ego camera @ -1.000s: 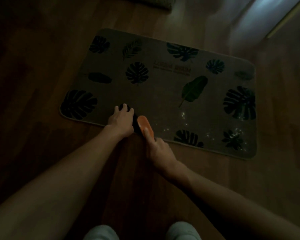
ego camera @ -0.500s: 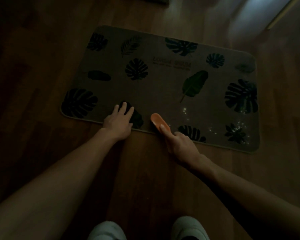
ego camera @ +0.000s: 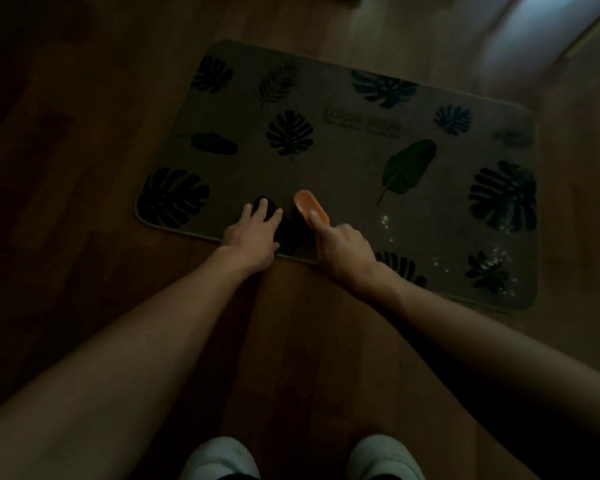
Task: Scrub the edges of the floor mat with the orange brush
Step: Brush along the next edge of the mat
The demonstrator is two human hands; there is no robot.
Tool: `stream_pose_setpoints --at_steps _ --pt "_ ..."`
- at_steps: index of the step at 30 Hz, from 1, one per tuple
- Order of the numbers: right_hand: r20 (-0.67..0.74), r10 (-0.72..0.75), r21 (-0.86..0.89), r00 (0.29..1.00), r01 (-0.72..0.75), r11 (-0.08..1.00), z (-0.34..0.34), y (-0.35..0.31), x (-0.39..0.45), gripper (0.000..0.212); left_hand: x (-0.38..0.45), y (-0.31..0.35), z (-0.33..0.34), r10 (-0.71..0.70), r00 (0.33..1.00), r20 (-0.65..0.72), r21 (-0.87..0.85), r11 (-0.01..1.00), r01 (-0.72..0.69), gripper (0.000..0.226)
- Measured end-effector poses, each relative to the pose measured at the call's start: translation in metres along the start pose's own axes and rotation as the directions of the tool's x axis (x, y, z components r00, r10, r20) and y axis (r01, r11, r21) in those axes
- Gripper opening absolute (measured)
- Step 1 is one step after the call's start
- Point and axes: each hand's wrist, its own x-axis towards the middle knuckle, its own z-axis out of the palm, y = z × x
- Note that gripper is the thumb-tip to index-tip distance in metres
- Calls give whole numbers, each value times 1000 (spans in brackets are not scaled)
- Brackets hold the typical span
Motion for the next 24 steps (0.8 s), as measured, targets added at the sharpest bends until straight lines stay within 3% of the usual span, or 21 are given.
stream_pose_setpoints --at_steps 9,18,24 --pt "65 -74 -114 995 81 990 37 29 -84 70 -2 6 4 -39 999 14 -17 999 39 72" --pt "77 -57 -178 995 70 982 14 6 -39 67 3 5 5 -41 999 -2 -12 999 41 74" --pt "48 -12 -84 999 16 996 -7 -13 8 65 0 4 5 -24 1000 13 -37 999 25 72"
